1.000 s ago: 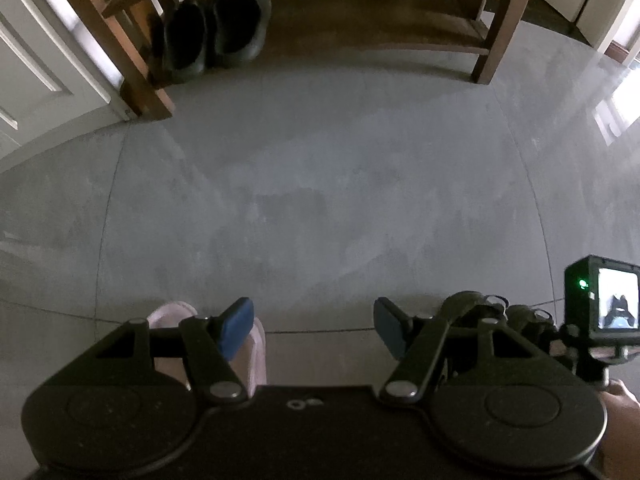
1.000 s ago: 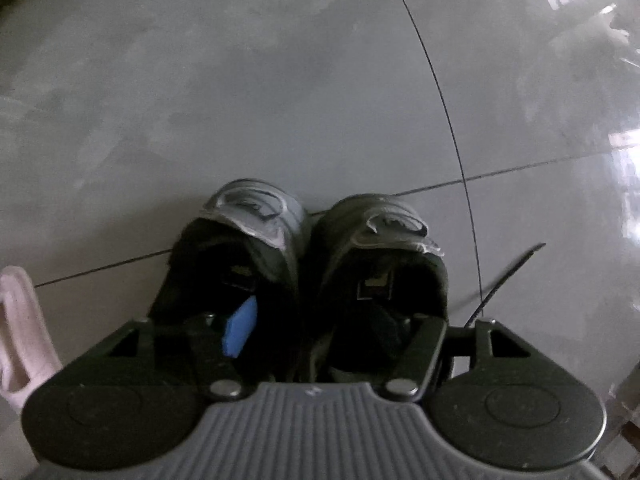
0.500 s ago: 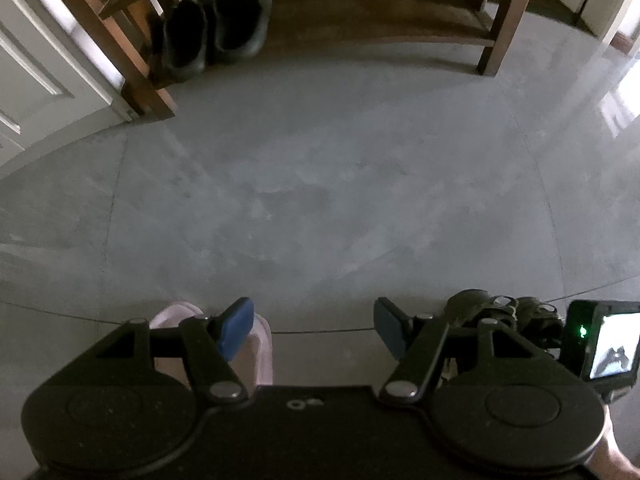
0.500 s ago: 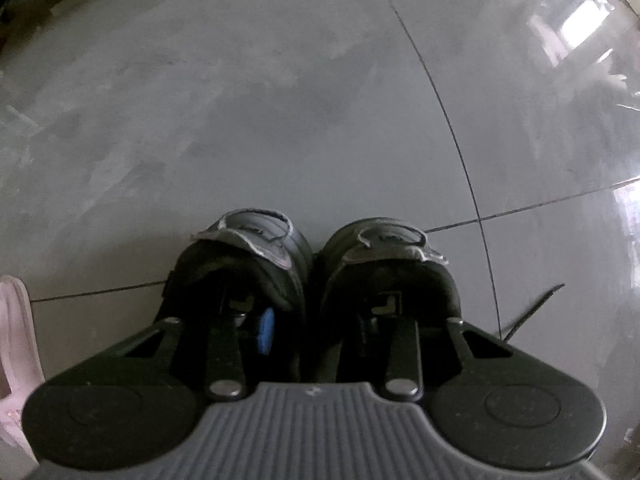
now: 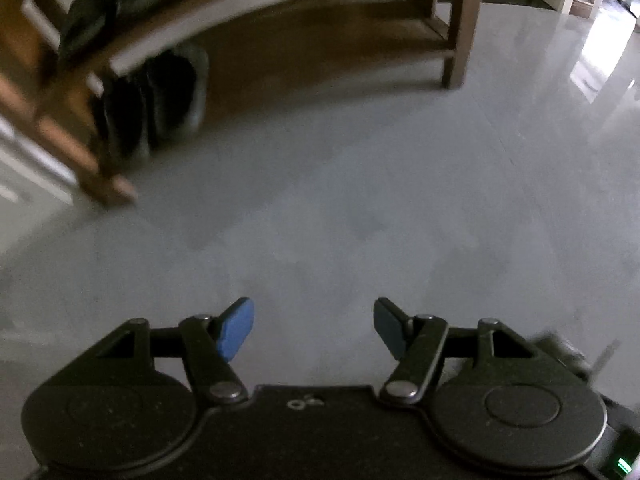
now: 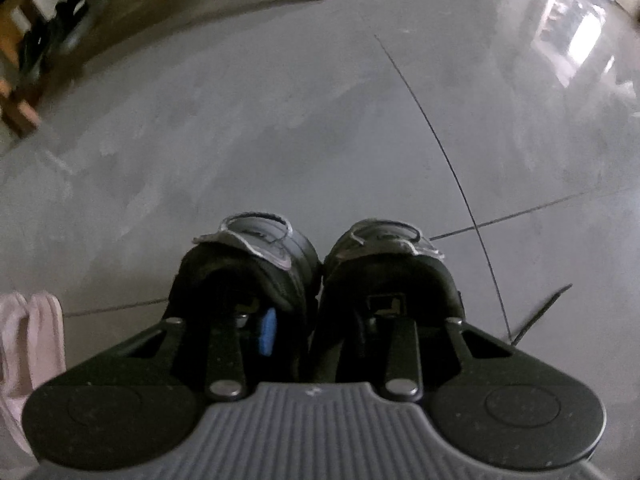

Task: Organize scattered shoes

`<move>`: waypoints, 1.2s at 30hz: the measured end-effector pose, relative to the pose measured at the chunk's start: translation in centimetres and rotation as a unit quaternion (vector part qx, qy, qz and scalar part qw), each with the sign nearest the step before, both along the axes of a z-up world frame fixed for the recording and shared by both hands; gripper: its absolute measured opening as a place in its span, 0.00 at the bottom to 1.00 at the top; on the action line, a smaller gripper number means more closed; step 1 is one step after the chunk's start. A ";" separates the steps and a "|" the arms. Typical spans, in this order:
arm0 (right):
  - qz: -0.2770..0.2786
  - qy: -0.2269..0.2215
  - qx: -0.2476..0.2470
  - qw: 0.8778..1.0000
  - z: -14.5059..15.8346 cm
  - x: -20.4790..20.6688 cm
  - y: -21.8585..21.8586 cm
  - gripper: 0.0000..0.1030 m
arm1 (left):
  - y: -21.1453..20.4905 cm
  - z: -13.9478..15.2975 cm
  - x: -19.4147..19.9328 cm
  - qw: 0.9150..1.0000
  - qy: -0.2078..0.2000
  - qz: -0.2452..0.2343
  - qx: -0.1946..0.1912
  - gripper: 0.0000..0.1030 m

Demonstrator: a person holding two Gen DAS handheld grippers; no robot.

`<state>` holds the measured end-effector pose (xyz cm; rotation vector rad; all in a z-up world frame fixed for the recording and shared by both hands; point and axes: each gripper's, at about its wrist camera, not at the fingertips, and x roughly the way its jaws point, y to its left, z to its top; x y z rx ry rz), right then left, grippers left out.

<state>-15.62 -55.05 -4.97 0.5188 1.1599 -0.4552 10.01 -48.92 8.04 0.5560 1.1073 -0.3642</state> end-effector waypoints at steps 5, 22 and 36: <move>-0.024 -0.028 0.011 0.999 -1.0 -0.7 -0.7 0.38 | -0.9 -3.4 1.0 0.999 -0.022 0.024 -0.015 0.65; 0.030 -0.072 -0.040 0.996 -0.5 1.1 2.4 0.38 | 5.4 -4.4 0.1 0.994 -0.047 0.037 -0.092 0.65; 0.430 -0.067 -0.078 0.897 -1.1 7.0 12.0 0.38 | 9.6 -5.0 -0.9 0.993 -0.071 0.046 -0.078 0.65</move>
